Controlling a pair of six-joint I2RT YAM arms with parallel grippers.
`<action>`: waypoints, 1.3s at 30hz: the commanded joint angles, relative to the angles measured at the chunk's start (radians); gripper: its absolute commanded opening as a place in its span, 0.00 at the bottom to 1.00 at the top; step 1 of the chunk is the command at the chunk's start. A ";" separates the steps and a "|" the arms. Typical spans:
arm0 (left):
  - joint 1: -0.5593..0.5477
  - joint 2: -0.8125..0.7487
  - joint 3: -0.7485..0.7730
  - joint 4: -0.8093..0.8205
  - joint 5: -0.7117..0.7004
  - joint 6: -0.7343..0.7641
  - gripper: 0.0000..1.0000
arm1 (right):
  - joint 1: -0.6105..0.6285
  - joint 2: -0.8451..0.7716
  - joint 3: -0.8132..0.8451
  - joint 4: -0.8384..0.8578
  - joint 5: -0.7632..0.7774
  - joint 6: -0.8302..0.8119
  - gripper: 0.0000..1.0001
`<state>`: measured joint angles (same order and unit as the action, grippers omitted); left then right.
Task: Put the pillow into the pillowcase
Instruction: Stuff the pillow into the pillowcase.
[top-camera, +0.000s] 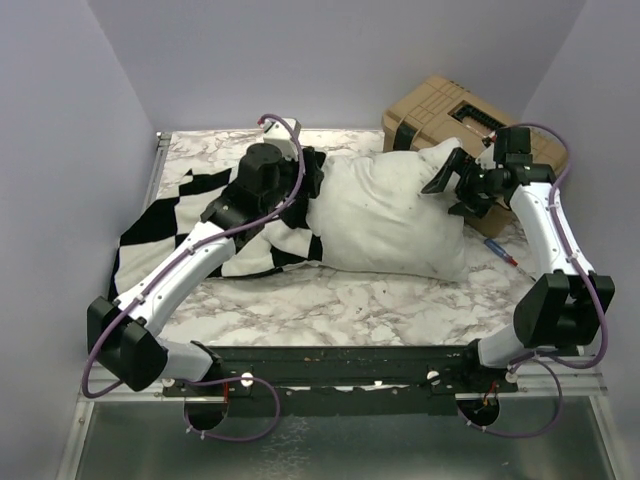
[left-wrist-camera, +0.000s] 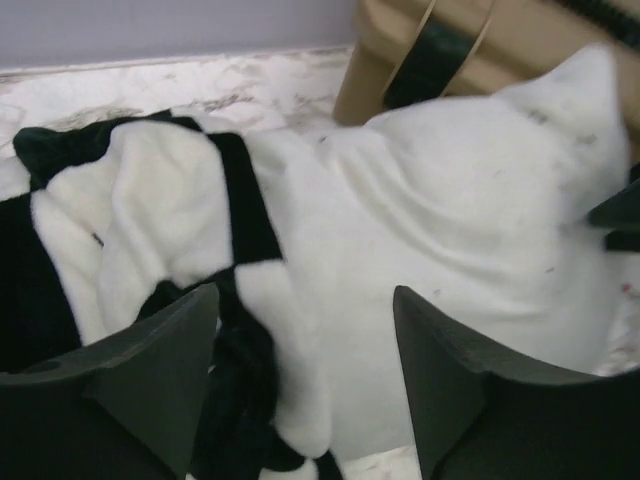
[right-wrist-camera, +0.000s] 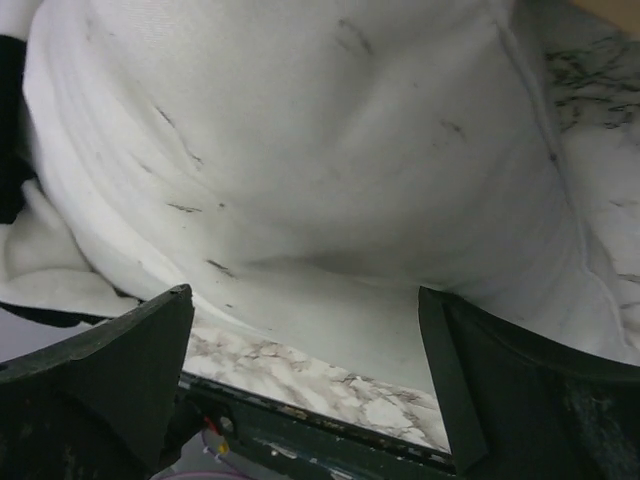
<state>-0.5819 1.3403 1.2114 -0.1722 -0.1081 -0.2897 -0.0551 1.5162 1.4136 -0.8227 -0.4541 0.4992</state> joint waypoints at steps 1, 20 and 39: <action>0.000 -0.017 0.150 -0.092 0.022 -0.136 0.79 | -0.002 -0.068 0.065 -0.080 0.236 -0.099 1.00; 0.199 0.372 0.436 -0.564 0.108 -0.379 0.95 | -0.011 0.062 -0.128 0.140 0.033 -0.099 0.99; 0.289 0.166 0.395 -0.487 0.054 -0.379 0.95 | -0.010 0.131 -0.086 0.141 -0.045 -0.133 0.84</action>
<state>-0.3531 1.5871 1.6375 -0.6407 -0.0082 -0.6502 -0.0608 1.6188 1.3140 -0.7254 -0.4808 0.3862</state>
